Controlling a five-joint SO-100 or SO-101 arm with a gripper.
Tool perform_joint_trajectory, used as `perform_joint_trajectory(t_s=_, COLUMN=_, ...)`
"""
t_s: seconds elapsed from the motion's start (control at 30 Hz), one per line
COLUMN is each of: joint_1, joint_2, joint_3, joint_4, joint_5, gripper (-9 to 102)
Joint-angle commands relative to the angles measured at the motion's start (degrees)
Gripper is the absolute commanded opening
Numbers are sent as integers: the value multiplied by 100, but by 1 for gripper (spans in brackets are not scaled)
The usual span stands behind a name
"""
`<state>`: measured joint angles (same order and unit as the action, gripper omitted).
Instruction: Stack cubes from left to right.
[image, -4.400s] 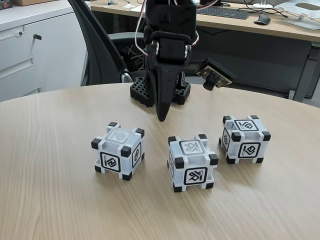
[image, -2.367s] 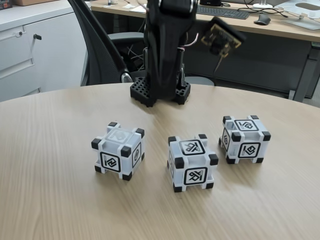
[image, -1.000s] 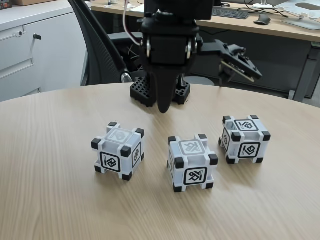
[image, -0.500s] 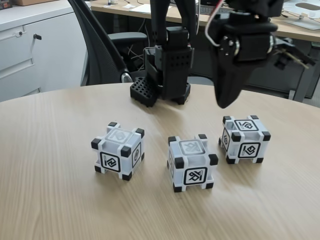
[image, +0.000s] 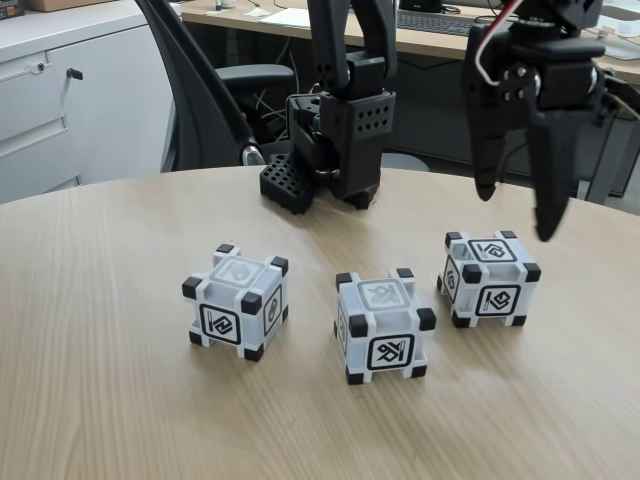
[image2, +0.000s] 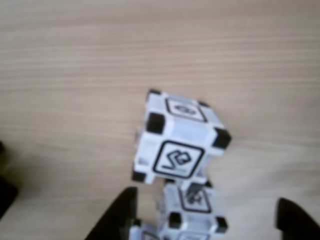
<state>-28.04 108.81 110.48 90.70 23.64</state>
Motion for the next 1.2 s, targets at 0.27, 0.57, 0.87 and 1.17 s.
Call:
perform_joint_trajectory(t_s=0.27, joint_1=26, joint_2=-387, joint_3=-176, joint_4=35, joint_5=-62, gripper=46)
perform_joint_trajectory(t_s=0.57, joint_1=114, joint_2=-1143, joint_3=-176, joint_4=35, joint_5=-44, gripper=48)
perform_joint_trajectory(t_s=0.87, joint_1=123, joint_2=-1802, joint_3=-211, joint_4=-18, joint_5=53, gripper=48)
perform_joint_trajectory(t_s=1.17, joint_1=123, joint_2=-2180, joint_3=-255, joint_4=-44, joint_5=88, gripper=20)
